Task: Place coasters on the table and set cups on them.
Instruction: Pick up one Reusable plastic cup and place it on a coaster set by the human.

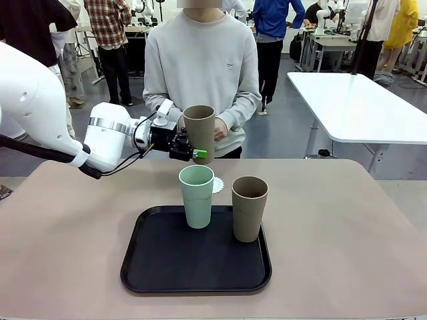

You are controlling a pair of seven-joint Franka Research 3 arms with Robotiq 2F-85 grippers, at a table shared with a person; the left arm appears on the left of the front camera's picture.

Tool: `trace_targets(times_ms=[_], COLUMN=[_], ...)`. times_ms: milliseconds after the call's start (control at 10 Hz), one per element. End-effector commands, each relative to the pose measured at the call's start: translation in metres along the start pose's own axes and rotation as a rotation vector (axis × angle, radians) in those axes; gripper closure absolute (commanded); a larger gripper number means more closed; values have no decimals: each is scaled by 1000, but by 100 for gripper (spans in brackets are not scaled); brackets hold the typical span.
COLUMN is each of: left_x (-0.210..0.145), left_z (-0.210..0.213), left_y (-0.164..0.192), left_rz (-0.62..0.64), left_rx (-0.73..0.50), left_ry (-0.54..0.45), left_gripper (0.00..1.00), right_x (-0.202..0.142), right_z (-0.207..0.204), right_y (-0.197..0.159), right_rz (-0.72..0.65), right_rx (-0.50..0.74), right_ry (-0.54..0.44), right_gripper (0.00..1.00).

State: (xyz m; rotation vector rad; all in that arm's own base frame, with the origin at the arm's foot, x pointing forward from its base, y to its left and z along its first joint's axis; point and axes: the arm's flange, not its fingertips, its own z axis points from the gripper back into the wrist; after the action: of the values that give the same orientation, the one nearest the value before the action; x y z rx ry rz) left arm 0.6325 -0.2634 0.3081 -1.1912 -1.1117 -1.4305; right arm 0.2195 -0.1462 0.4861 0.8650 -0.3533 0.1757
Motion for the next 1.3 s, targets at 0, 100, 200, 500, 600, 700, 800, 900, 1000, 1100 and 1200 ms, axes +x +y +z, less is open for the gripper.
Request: trace_targets(times_ms=[0,100,200,500,600,700,800,900,1000,1100,1200], left_x=[-12,-18,-25,-34,-39,-43,-47,-50,-51,-54,-57], left_z=[-10,-17,-25,-30,-31,-32,-31,-31,-30,-29,-28], left_y=[16,20,20,23,21,20,19,18,17,15,14], left_rz=[7,20,28,69,82,93,102,105,107,107,109], left_rx=[1,-6,-10,-7,-7,-10,-7,-2,0,0,2], left_ry=[-49,-35,-20,18,29,40,54,67,71,83,92], left_gripper=[19,19,19,19,19,19,19,19,19,19,19], right_x=[1,1,1,1,1,1,1,1,1,1,1], right_z=[-1,-1,-1,-1,-1,-1,-1,-1,-1,-1,-1], right_y=[0,0,0,0,0,0,0,0,0,0,0], right_rz=[0,0,0,0,0,0,0,0,0,0,0], right_rx=[14,14,14,14,14,14,14,14,14,14,14], right_ry=[-4,-4,-4,-4,-4,-4,-4,-4,-4,-4,-4], right_gripper=[0,0,0,0,0,0,0,0,0,0,0])
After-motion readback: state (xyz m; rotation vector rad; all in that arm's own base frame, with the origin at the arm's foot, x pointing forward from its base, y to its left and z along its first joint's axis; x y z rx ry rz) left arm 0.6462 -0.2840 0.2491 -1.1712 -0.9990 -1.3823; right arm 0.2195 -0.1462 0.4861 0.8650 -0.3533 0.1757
